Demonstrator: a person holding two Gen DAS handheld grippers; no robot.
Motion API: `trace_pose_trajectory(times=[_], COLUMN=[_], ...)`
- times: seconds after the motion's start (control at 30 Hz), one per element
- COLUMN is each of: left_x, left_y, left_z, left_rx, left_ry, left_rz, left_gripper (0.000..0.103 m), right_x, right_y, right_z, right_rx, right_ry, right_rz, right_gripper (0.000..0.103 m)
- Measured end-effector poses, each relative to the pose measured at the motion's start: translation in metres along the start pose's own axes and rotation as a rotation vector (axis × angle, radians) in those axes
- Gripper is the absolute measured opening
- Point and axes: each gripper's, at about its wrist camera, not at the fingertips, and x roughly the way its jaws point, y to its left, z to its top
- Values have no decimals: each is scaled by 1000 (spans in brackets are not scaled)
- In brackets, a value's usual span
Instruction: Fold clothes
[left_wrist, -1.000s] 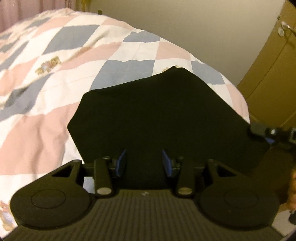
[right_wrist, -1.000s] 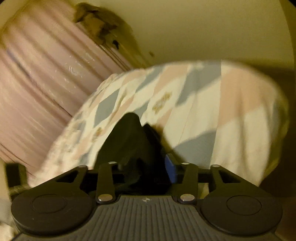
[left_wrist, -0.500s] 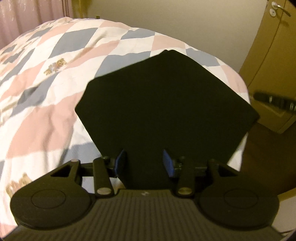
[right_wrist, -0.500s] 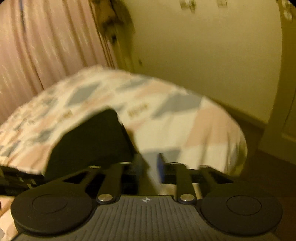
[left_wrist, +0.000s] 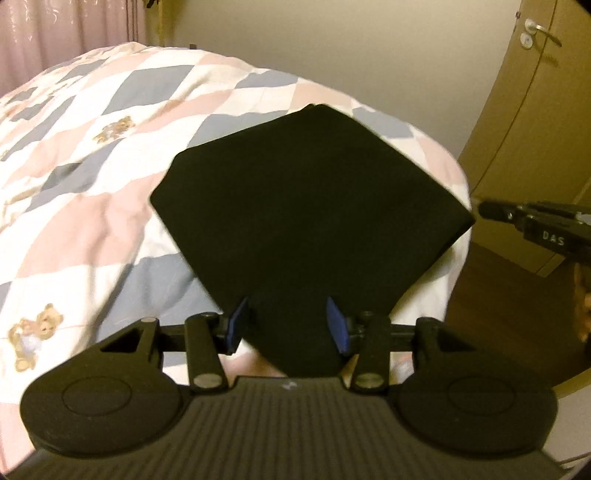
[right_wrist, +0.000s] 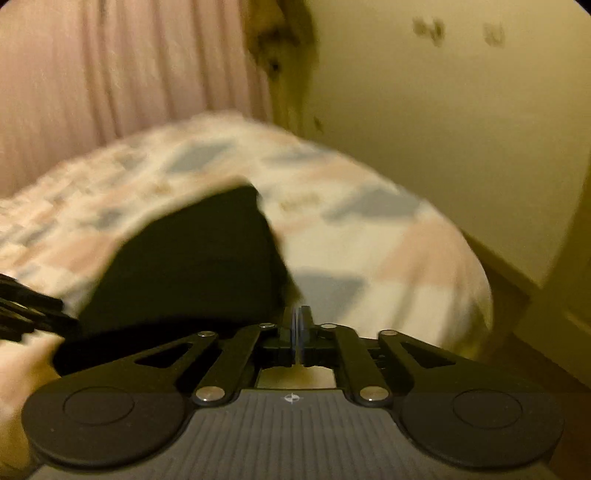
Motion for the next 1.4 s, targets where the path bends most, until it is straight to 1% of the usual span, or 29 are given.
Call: trace_pose_trajectory(times=[0.03, 0.07, 0.1, 0.13, 0.2, 0.27, 0.33, 0.4, 0.43, 0.47, 0.5, 0.53, 0.6, 0.63, 0.67, 0.7, 0.73, 0.77, 0.87, 0.97, 1.07, 1.1, 1.23, 1.27, 1.33, 1.4], left_x=[3, 5, 9, 13, 20, 20, 18, 16, 16, 17, 17, 17, 17, 17, 17, 17, 17, 17, 17, 17, 20, 21, 27, 25, 19, 12], left_y=[-2, -6, -10, -14, -18, -21, -23, -20, -17, -14, -12, -9, -5, -4, -4, -3, -3, -2, -6, -16, -24, -26, -35, -36, -30, -21], left_z=[1, 0, -2, -5, -9, -10, -10, -9, -7, -6, -6, -5, -4, -3, -3, -2, -1, -1, 4, 10, 13, 14, 9, 7, 7, 8], left_rx=[-2, 3, 15, 27, 32, 37, 57, 56, 42, 28, 13, -1, -27, -32, -37, -42, -47, -52, -41, -15, 3, 8, 55, 65, 62, 40], left_ry=[1, 6, 9, 12, 18, 20, 14, 13, 16, 18, 17, 17, 18, 19, 19, 20, 20, 21, 16, 8, 1, 2, 14, 9, -6, -17], left_rz=[-6, -1, 13, 28, 46, 47, 56, 50, 40, 29, 19, 10, -6, -10, -13, -17, -20, -24, -36, -47, -56, -58, -52, -47, -31, -11], left_gripper=[41, 41, 41, 42, 42, 42, 43, 43, 43, 43, 43, 44, 44, 44, 45, 45, 45, 45, 45, 45, 46, 47, 48, 47, 46, 45], right_x=[-2, 0, 6, 15, 41, 57, 48, 33, 26, 23, 23, 27, 44, 54, 61, 68, 72, 72, 67, 66, 69, 69, 89, 86, 75, 62], right_y=[8, 17, 25, 31, 35, 25, 11, -2, -11, -22, -34, -47, -69, -77, -81, -86, -90, -93, -101, -106, -109, -108, -104, -98, -83, -73], right_z=[3, 4, 4, 1, -11, -21, -17, -11, -9, -9, -10, -12, -20, -26, -30, -35, -38, -36, -22, 0, 13, 13, 0, -4, -1, 9], right_rx=[-27, -55, -85, -111, -139, -98, 17, 116, 170, 232, 300, 372, 534, 609, 666, 722, 765, 782, 794, 757, 721, 714, 675, 674, 610, 521], right_ry=[-36, -50, -38, -13, 66, 120, 103, 57, 30, 11, 1, 6, 62, 92, 107, 122, 126, 117, 98, 93, 95, 105, 196, 197, 181, 154], right_rz=[30, 56, 77, 81, 43, 13, 57, 95, 96, 100, 112, 133, 206, 251, 291, 332, 357, 361, 359, 328, 279, 257, 142, 132, 115, 59], right_gripper=[12, 12, 11, 10, 10, 7, 8, 21, 41, 59, 62, 62, 61, 55, 34, 28, 20, 14, 12, 12, 11, 11, 12, 12, 15, 25])
